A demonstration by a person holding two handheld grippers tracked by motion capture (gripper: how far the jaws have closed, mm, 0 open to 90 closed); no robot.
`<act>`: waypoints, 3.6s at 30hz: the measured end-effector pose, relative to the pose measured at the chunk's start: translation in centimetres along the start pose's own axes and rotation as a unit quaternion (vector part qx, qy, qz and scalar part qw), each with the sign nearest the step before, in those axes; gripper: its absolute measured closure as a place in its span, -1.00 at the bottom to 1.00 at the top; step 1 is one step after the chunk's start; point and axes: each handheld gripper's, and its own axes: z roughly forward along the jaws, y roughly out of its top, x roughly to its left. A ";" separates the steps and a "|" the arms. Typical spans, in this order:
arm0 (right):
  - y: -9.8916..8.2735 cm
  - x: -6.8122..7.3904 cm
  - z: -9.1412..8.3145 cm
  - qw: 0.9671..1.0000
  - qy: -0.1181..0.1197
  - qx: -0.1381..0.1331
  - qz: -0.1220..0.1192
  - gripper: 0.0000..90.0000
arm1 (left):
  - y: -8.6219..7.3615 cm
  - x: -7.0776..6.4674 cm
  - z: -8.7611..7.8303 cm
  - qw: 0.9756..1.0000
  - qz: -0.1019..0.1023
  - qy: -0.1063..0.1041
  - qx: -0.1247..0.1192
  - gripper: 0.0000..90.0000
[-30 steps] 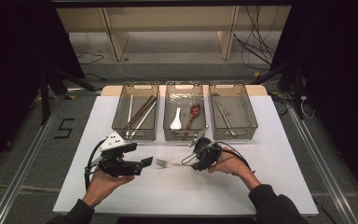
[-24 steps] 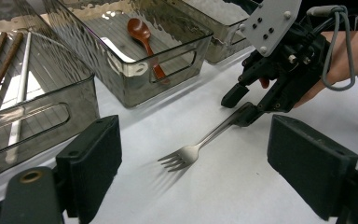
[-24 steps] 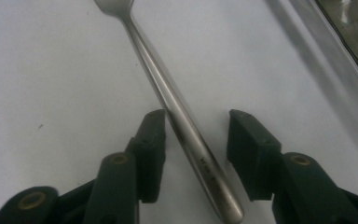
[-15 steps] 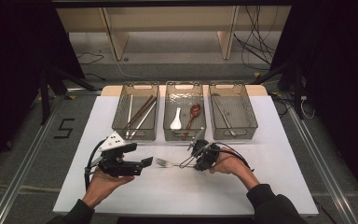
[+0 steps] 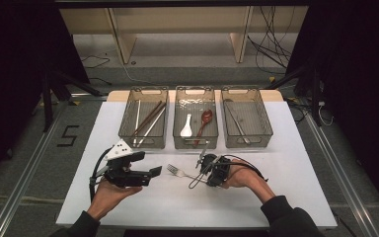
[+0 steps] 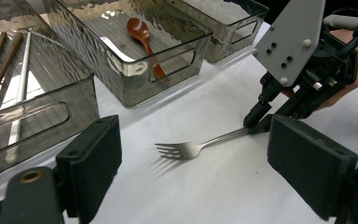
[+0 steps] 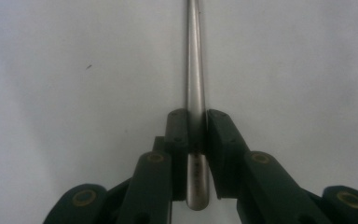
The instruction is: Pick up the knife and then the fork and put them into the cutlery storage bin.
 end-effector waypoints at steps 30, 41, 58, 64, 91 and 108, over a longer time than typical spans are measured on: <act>-2.1 0.2 -0.7 0.999 0.018 0.027 0.000 0.78 | 0.0 0.0 -0.2 1.000 -0.001 0.002 -0.004 -0.62; -2.2 0.1 -0.7 0.999 0.020 0.025 0.005 0.75 | 0.0 0.0 -0.2 1.000 0.000 0.001 -0.004 -0.62; 0.1 0.3 -0.1 1.000 0.004 0.012 0.007 0.71 | 0.0 0.0 -0.1 1.000 0.001 0.001 -0.001 -0.62; 0.5 0.7 0.0 1.000 0.000 0.028 0.002 0.82 | 0.0 0.0 -0.1 1.000 0.000 0.002 0.000 -0.62; -1.4 -1.2 -3.4 0.994 0.036 -0.085 0.057 0.85 | 0.0 0.1 -0.2 1.000 -0.002 0.004 -0.005 -0.62; -6.4 -6.5 -8.5 0.952 0.039 -0.244 0.181 0.85 | 0.0 0.1 -0.3 1.000 0.000 0.000 -0.013 -0.63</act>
